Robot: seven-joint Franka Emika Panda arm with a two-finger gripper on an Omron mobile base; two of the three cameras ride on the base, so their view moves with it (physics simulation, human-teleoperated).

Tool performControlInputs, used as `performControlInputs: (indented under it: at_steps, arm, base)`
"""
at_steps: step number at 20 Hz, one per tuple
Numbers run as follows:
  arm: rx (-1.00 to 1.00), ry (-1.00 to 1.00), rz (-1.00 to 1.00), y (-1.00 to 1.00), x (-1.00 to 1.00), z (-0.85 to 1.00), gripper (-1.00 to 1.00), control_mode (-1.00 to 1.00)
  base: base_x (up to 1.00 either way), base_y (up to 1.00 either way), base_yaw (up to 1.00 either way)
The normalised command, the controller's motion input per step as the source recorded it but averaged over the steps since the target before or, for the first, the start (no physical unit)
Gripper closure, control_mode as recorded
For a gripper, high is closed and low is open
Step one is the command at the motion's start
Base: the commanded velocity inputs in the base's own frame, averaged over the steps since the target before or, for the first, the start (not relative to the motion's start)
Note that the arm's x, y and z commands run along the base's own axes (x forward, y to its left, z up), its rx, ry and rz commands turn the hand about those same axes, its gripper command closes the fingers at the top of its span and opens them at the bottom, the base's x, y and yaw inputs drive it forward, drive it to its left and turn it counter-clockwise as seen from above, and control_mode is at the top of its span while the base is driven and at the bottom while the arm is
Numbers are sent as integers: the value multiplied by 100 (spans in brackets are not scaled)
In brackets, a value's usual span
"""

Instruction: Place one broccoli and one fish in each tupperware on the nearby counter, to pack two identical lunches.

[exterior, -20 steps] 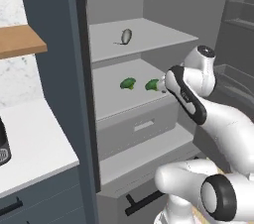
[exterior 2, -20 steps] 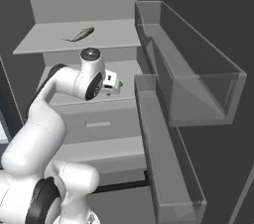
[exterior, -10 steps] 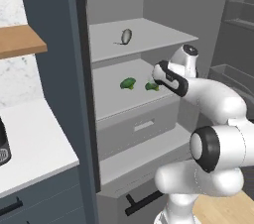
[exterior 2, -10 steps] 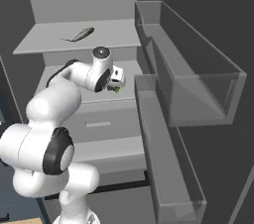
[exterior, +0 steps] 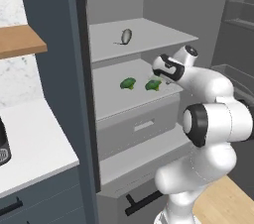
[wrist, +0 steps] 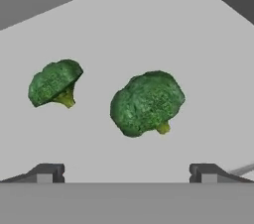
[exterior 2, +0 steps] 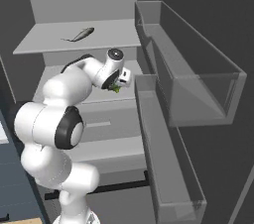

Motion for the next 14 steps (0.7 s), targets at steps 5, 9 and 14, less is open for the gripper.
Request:
performControlInputs:
  at_steps: [5,9,14]
  arm:
    - [4,11,0,0,50,-25,-100,-100]
    - [3,10,0,0,41,-25,-100,-100]
    - [2,2,0,0,25,-10,-100,-100]
  base:
    - [0,0,0]
    - [0,0,0]
    - [0,0,0]
